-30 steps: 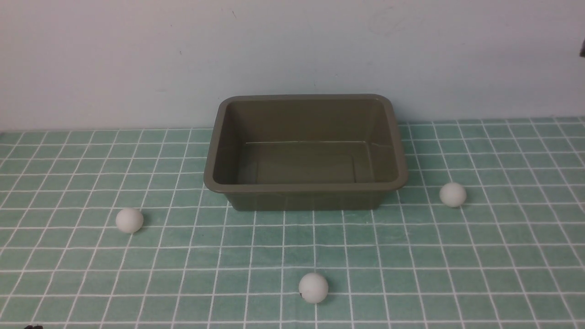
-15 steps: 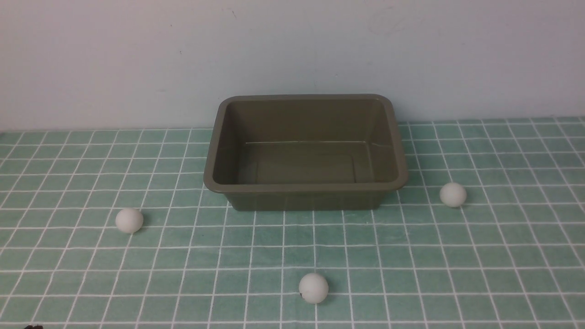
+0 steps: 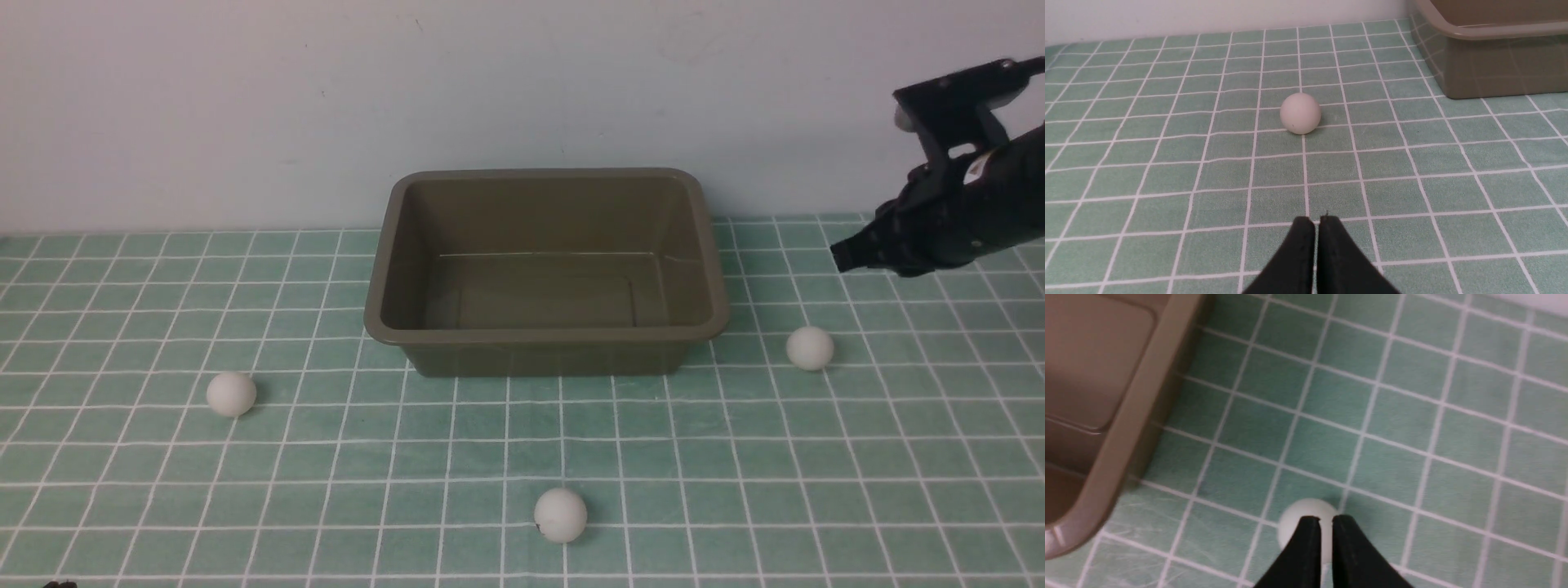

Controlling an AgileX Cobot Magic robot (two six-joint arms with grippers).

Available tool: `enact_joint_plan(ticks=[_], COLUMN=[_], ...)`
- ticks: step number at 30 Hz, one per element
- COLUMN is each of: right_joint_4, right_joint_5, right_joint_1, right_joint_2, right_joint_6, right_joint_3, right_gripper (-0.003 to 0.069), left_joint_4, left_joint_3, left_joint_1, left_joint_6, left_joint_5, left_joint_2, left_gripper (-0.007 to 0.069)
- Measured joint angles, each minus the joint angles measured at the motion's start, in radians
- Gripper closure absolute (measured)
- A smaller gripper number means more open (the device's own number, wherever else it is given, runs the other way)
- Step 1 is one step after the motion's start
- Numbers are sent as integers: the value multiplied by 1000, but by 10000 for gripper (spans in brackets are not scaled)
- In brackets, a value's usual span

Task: Put the table tennis balls in the box on the green coffee tablecloth.
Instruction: 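Reach for and grasp a ping pong ball on the table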

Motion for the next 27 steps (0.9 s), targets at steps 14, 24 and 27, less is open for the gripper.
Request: enact_joint_plan(ticks=[14,24,27], right_joint_4=[95,76,76], right_joint_5=[35,28,33], right_joint_1=[0,0,0], right_joint_2=[166,223,252], right_joint_6=[-47,-19,-11], right_joint_3=[-17,-80,-107], right_gripper=[148,113,113], left_joint_4=[0,0,0], left_joint_3=[0,0,0], left_joint_1=[0,0,0], left_joint_6=[0,0,0], left_joint_5=[0,0,0], left_joint_2=[0,0,0], left_gripper=[629,629,629])
